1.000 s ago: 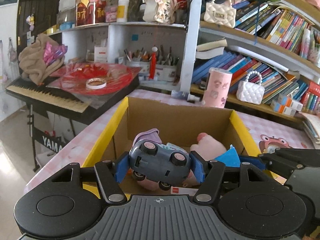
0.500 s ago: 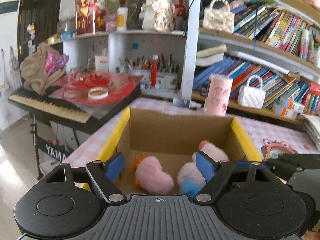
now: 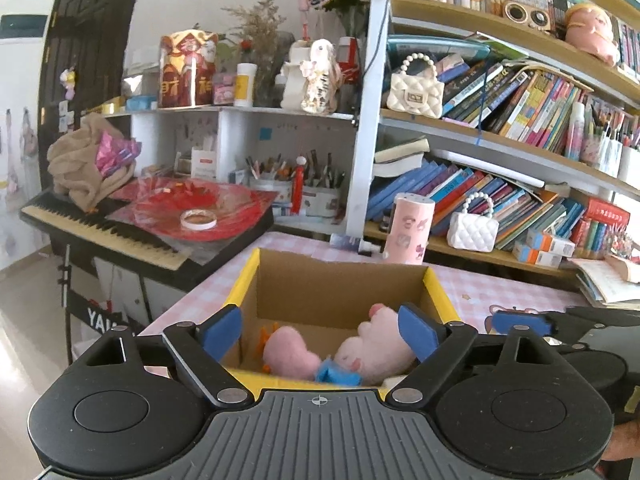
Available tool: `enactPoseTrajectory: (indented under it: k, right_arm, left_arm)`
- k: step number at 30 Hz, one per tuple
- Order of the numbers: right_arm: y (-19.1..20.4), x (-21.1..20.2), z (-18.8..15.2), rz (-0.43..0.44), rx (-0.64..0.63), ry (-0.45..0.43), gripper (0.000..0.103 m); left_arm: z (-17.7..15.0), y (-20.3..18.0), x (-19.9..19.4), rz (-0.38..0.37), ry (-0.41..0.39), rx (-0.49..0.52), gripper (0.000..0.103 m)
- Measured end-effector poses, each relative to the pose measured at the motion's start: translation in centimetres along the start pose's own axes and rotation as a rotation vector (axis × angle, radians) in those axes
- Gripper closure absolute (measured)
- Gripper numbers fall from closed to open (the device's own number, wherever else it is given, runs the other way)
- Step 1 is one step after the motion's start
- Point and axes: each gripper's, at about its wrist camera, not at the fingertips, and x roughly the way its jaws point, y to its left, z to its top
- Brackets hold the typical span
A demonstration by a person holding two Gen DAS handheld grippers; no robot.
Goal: Organize objects
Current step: 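Withdraw both grippers from the box toward the remaining table items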
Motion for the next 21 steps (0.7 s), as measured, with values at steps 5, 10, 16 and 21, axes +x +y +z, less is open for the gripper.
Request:
enactPoseTrajectory:
  k: [5, 10, 16, 21]
  right_arm:
    - [0.8, -2.0, -1.9, -0.010, -0.014, 0.019, 0.046]
    - [2.0, -3.2, -4.1, -0.022, -0.039, 0.072, 0.046]
    - [3.3, -4.2, -6.8, -0.066, 0.021, 0.140, 0.045]
    - [3.9, -5.1, -8.4, -0.095, 0.050, 0.178, 0.046]
  left_arm:
    - [-1.6, 0.8, -1.5, 0.014, 0.038, -0.018, 0.013]
    - [-3.4, 1.0, -2.4, 0.016, 0.092, -0.016, 0.013]
    - [-5.5, 1.3, -3.4, 0.014, 0.150, -0.026, 0.013]
    - [-6.7, 1.5, -3.8, 0.037, 0.191, -0.027, 0.013]
